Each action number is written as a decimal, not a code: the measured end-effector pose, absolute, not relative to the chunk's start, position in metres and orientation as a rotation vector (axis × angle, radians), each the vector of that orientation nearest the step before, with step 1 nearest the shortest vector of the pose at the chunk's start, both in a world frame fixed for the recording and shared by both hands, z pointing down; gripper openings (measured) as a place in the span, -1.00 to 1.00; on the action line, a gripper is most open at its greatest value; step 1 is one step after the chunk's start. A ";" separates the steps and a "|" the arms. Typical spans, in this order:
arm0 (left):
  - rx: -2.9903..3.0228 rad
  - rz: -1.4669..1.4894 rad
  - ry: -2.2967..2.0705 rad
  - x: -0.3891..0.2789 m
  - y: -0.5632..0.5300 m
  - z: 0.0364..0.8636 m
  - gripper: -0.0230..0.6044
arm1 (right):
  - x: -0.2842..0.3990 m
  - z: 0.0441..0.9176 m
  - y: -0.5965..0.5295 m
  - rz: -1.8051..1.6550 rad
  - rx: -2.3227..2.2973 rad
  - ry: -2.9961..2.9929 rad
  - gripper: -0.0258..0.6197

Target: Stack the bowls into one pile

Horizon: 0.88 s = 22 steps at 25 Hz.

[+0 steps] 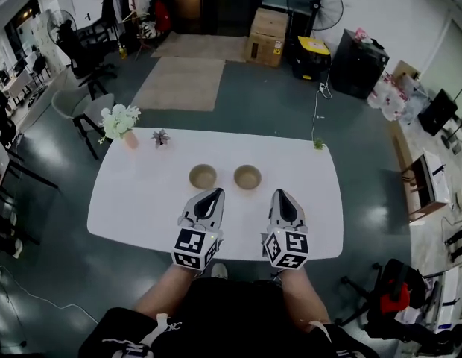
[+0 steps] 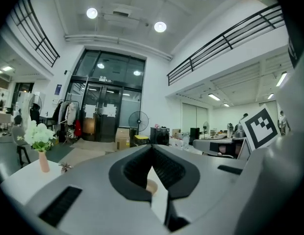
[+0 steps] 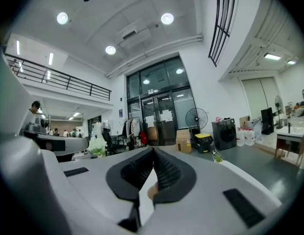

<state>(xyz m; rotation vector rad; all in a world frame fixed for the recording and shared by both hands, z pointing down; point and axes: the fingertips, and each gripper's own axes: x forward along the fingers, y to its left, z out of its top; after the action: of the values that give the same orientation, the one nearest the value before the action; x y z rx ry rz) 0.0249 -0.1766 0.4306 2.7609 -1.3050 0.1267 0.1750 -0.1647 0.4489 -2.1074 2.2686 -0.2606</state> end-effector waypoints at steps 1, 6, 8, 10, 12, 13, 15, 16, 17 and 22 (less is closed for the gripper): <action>2.770 0.137 -1.292 0.028 -0.189 0.432 -0.89 | 0.180 0.450 -0.173 -0.267 -2.122 2.259 -0.87; 2.729 0.145 -1.283 0.041 -0.228 0.443 -0.89 | 0.206 0.460 -0.198 -0.294 -2.173 2.264 -0.87; 2.715 0.146 -1.291 0.048 -0.237 0.447 -0.89 | 0.217 0.467 -0.211 -0.297 -2.184 2.273 -0.87; 2.717 0.145 -1.290 0.056 -0.242 0.444 -0.89 | 0.225 0.469 -0.221 -0.288 -2.194 2.284 -0.87; 2.743 0.155 -1.301 0.064 -0.244 0.440 -0.89 | 0.232 0.470 -0.227 -0.270 -2.205 2.288 -0.87; 2.752 0.161 -1.311 0.068 -0.247 0.439 -0.89 | 0.236 0.471 -0.230 -0.268 -2.207 2.292 -0.87; 2.742 0.160 -1.318 0.071 -0.255 0.441 -0.89 | 0.239 0.476 -0.238 -0.275 -2.204 2.303 -0.87; 2.728 0.156 -1.313 0.072 -0.258 0.445 -0.89 | 0.240 0.478 -0.241 -0.277 -2.204 2.308 -0.87; 2.715 0.154 -1.306 0.073 -0.261 0.448 -0.89 | 0.241 0.479 -0.243 -0.275 -2.204 2.314 -0.87; 2.701 0.169 -1.304 0.081 -0.270 0.455 -0.89 | 0.249 0.485 -0.251 -0.279 -2.213 2.331 -0.87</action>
<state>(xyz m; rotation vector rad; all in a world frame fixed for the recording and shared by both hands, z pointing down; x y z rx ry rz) 0.0807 -0.2701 0.4555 2.7006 -1.3042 0.1689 0.2490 -0.2510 0.4846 -2.2132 2.3306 -0.2789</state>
